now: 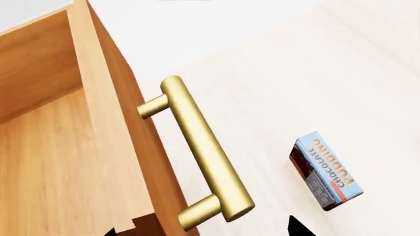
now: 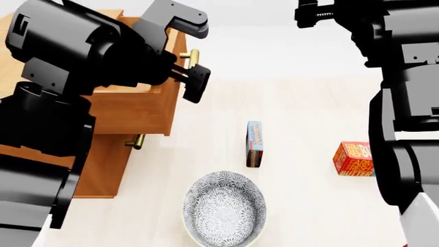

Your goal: Put the chocolate pudding in the top drawer of the cabinet and close it.

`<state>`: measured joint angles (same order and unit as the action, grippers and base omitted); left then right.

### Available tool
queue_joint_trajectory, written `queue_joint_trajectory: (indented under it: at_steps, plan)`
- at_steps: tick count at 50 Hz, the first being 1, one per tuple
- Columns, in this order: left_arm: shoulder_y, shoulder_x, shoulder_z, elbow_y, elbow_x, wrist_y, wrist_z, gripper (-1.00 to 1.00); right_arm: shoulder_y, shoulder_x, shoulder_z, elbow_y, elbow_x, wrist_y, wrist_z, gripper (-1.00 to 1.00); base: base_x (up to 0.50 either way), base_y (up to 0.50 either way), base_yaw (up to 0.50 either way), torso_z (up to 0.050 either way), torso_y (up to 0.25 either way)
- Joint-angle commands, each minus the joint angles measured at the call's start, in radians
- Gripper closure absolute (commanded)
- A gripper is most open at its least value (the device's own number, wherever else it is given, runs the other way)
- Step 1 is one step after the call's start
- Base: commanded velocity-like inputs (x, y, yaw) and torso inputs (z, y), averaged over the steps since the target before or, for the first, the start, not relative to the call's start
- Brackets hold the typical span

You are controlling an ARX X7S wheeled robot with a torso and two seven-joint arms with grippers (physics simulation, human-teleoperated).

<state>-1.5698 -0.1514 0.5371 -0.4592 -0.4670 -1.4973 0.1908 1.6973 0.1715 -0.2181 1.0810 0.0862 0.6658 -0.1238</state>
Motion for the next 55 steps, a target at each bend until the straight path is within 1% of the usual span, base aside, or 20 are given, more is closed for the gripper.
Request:
queue_joint_trajectory:
  at_steps: [1, 35, 39, 48, 55]
  plan:
    - [0.016, 0.051, -0.009, 0.020, -0.092, -0.004, 0.026, -1.00, -0.001, 0.006, -0.004, -0.021, 0.001, 0.018, 0.000, -1.00, 0.00, 0.00, 0.00, 0.000, 0.000]
    - [0.016, 0.139, -0.005, 0.028, -0.208, 0.001, -0.045, -1.00, 0.001, 0.034, -0.014, -0.079, 0.000, 0.069, 0.006, -1.00, 0.00, 0.00, 0.00, 0.000, 0.000]
    - [0.014, 0.147, 0.005, 0.021, -0.248, 0.013, -0.070, -1.00, -0.009, 0.043, -0.012, -0.113, 0.002, 0.092, 0.009, -1.00, 0.00, 0.00, 0.00, 0.000, 0.000]
    - [-0.006, 0.147, 0.066, -0.014, -0.392, 0.069, -0.149, -1.00, -0.028, 0.063, -0.008, -0.174, 0.005, 0.133, 0.014, -1.00, 0.00, 0.00, 0.00, 0.000, -0.002]
    - [-0.026, 0.140, 0.102, -0.031, -0.453, 0.099, -0.171, -1.00, -0.031, 0.065, -0.009, -0.180, 0.006, 0.138, 0.016, -1.00, 0.00, 0.00, 0.00, 0.000, -0.006]
